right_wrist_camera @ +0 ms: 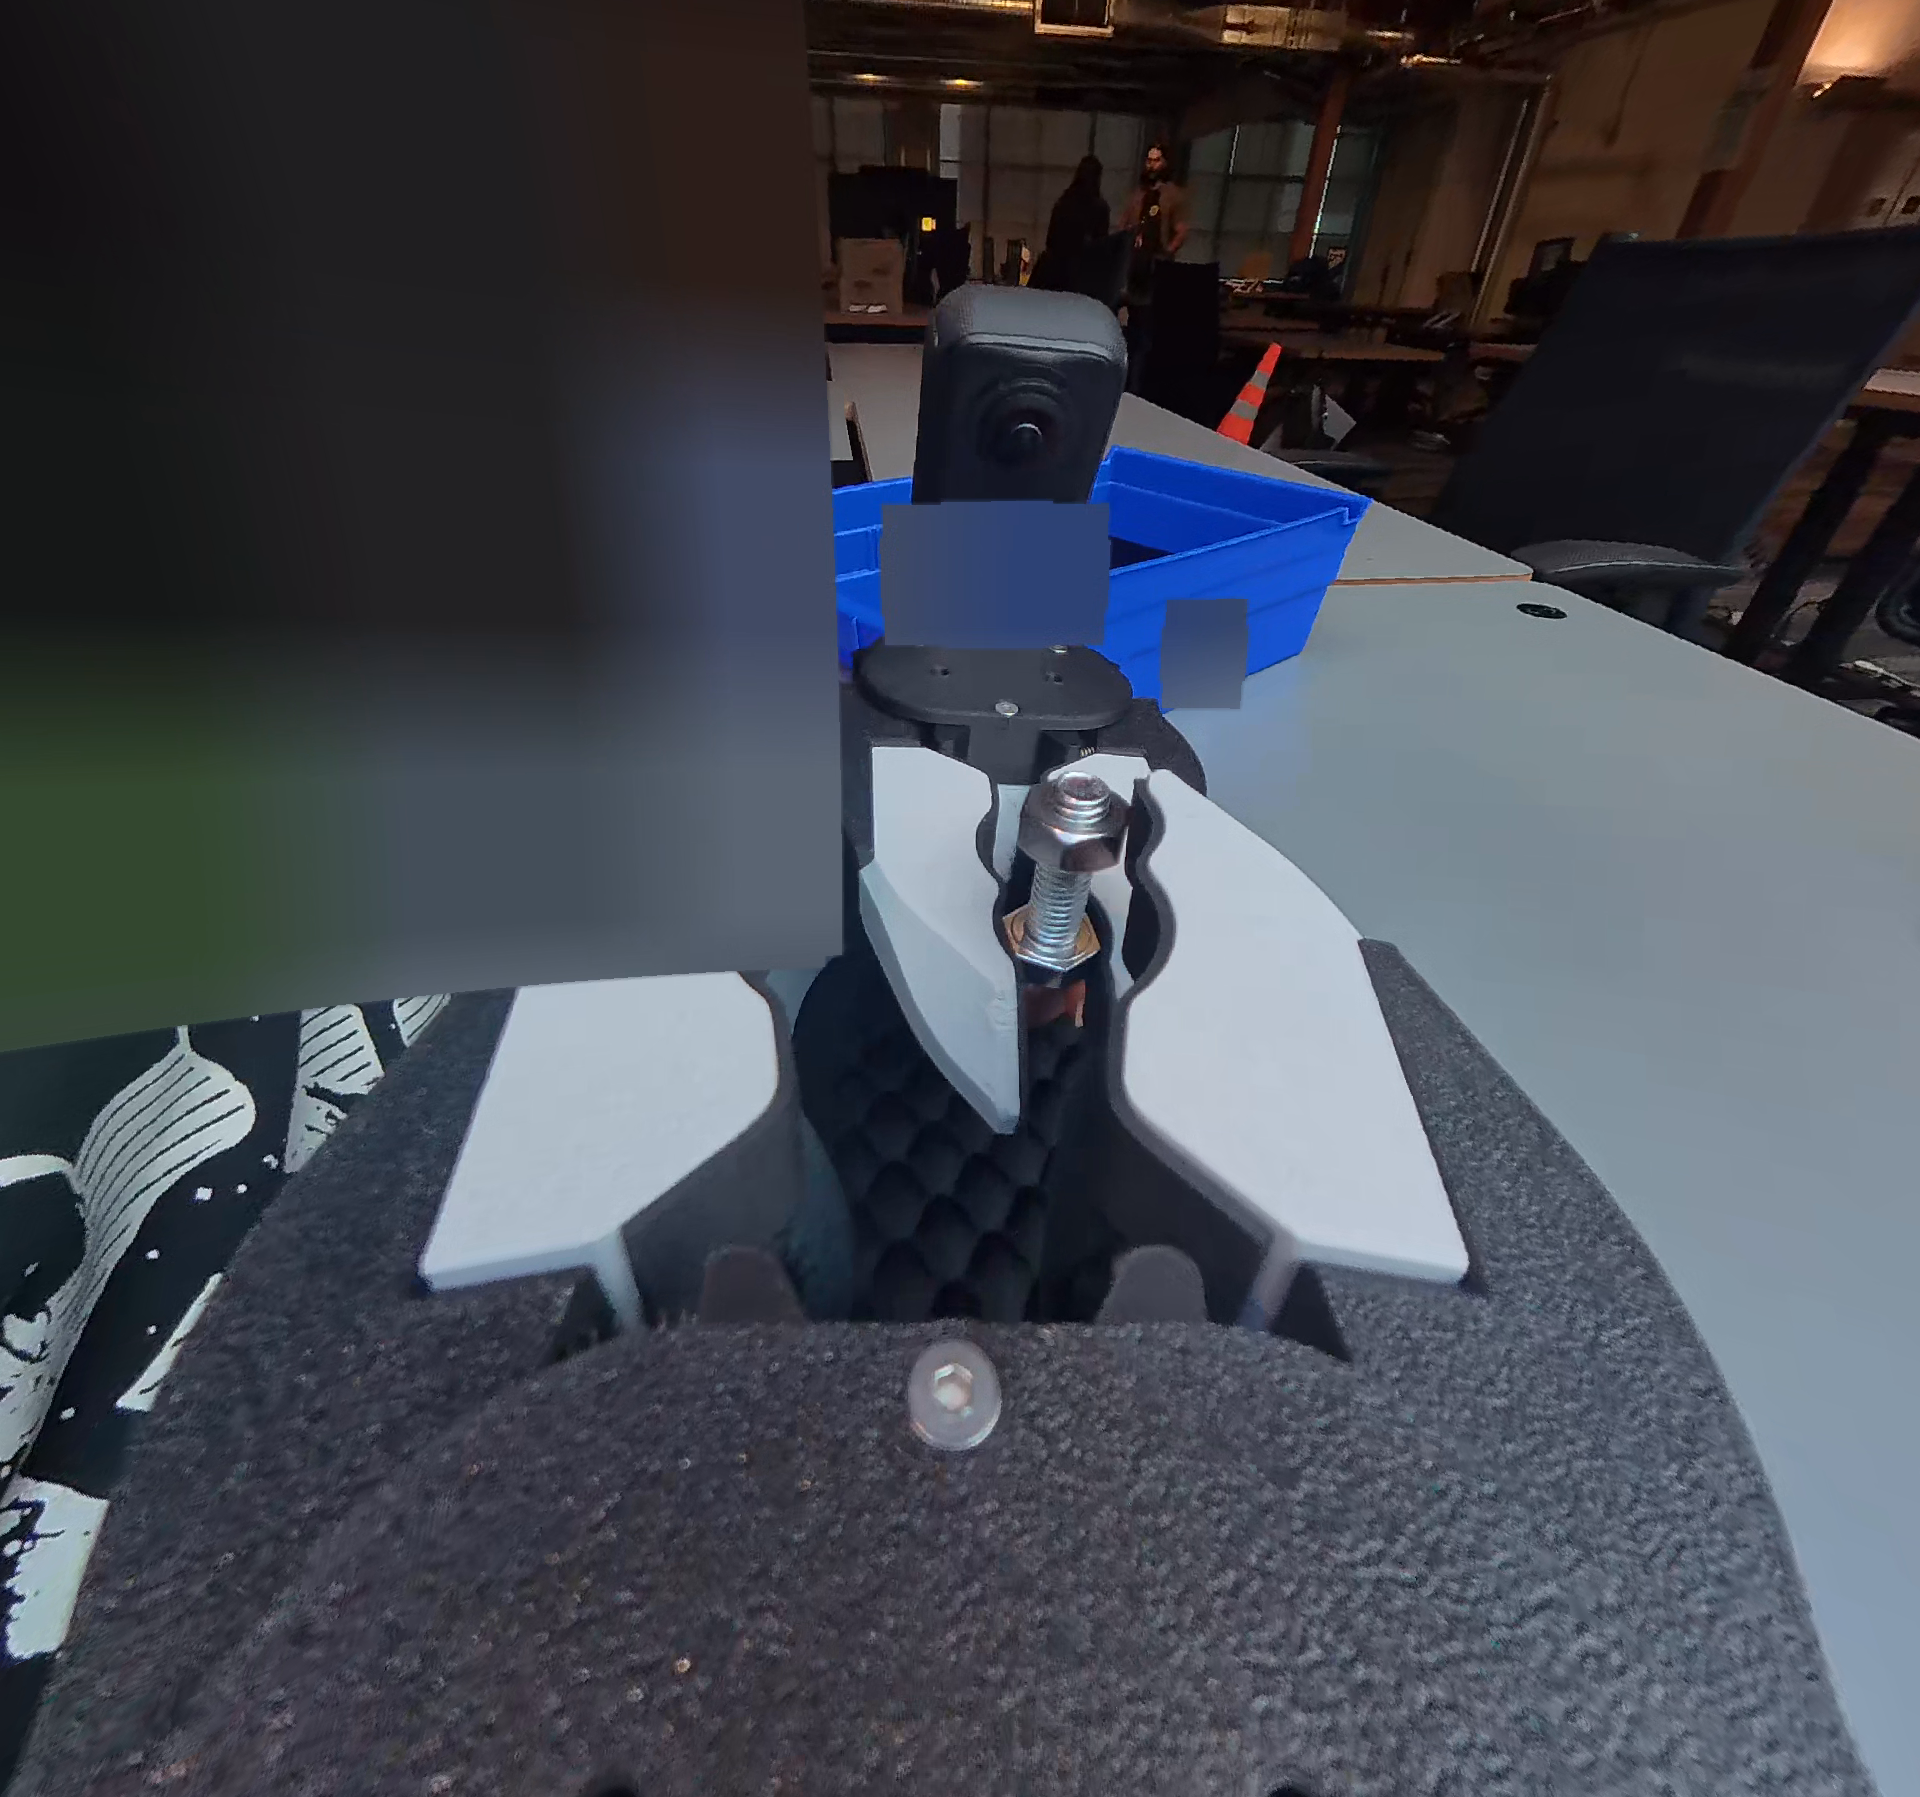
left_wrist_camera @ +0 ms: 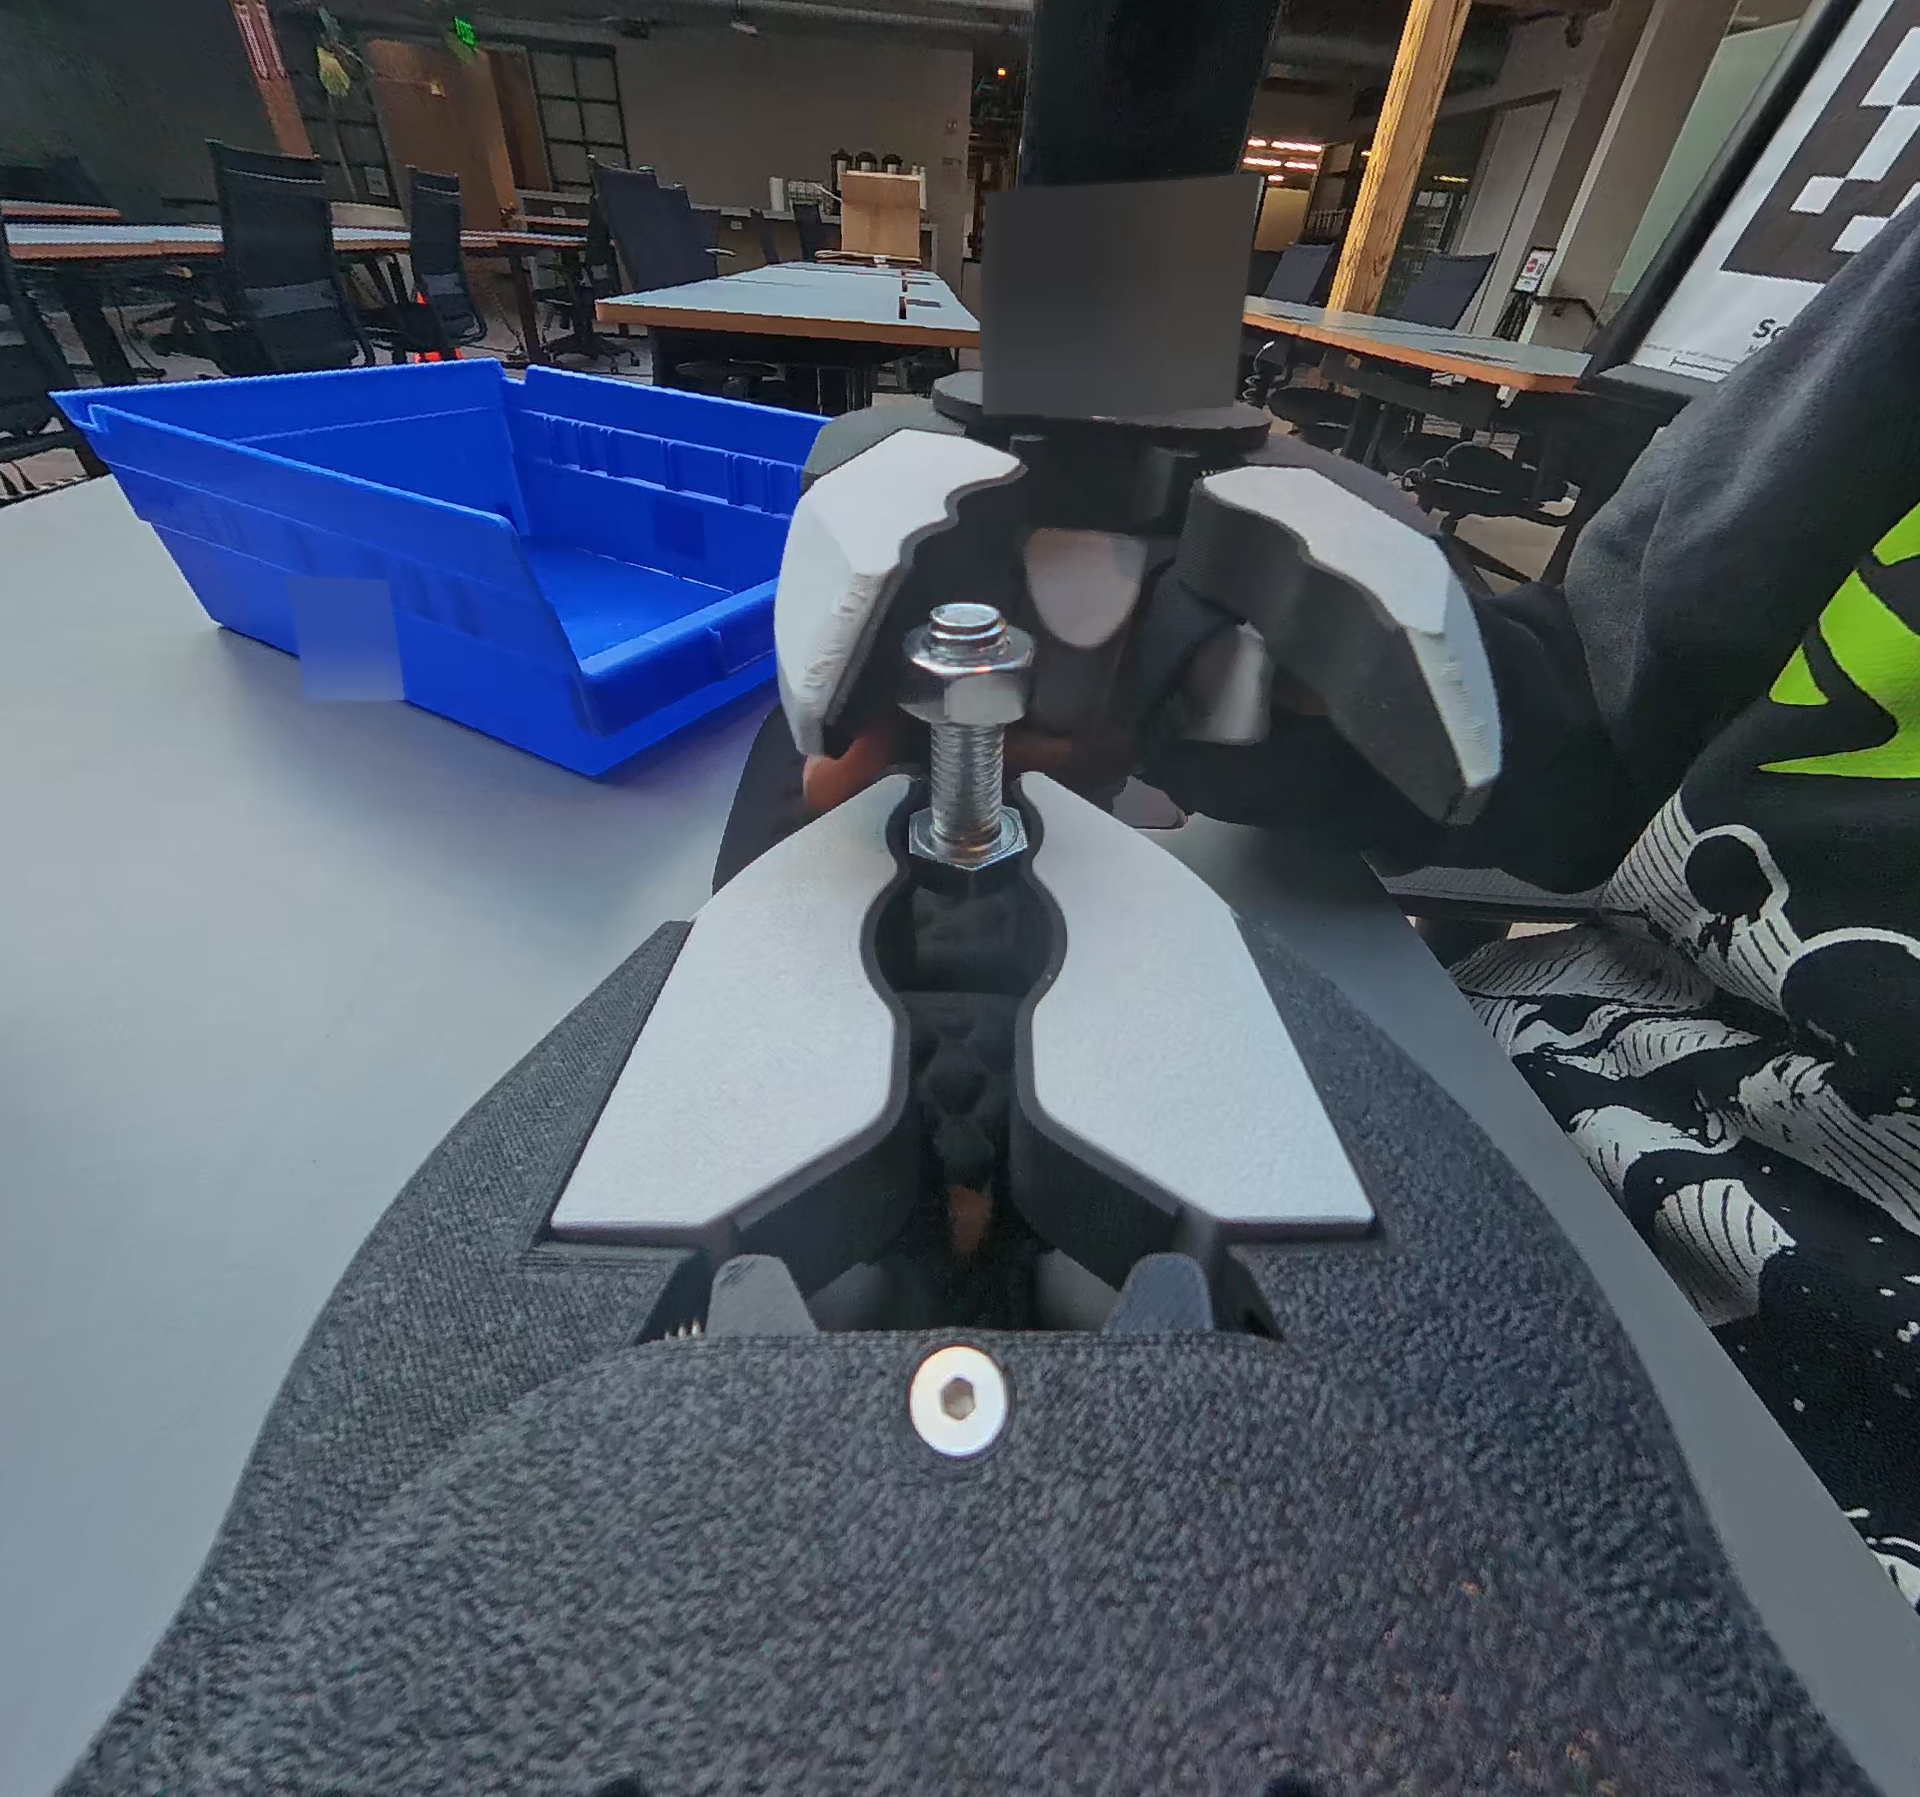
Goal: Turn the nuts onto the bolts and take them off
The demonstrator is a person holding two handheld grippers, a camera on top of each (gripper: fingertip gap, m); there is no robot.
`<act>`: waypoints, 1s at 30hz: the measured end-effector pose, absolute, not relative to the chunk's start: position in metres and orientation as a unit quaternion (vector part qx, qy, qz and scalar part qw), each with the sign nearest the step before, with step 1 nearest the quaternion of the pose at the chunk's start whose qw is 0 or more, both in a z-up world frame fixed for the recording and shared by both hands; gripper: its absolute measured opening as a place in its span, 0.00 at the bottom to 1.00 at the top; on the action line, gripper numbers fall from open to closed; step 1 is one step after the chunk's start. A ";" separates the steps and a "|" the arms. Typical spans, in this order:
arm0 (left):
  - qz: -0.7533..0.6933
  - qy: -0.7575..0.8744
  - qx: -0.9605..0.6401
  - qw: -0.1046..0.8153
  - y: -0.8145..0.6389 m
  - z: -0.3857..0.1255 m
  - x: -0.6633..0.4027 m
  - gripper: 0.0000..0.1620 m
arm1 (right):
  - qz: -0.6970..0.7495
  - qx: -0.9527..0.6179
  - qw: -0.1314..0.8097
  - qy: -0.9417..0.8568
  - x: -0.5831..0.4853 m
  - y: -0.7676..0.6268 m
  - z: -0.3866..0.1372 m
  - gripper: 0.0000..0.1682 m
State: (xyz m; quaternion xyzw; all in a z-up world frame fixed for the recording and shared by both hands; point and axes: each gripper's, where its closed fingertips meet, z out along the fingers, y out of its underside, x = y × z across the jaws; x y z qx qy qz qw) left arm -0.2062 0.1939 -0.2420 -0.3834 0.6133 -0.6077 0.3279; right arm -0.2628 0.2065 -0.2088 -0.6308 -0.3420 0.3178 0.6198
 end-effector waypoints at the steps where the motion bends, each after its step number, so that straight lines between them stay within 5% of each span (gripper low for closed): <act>1: -0.608 0.613 -0.383 0.328 0.194 -0.242 -0.206 0.09 | 0.317 -0.632 0.621 -0.338 -0.261 0.205 -0.209 0.39; 10: -0.610 0.610 -0.385 0.328 0.195 -0.241 -0.206 0.09 | 0.331 -0.617 0.643 -0.310 -0.240 0.182 -0.203 0.24; 18: -0.606 0.616 -0.381 0.329 0.193 -0.242 -0.206 0.09 | 0.323 -0.634 0.633 -0.305 -0.246 0.200 -0.207 0.41; 30: -0.607 0.618 -0.379 0.326 0.192 -0.243 -0.206 0.09 | 0.324 -0.626 0.615 -0.354 -0.269 0.211 -0.209 0.40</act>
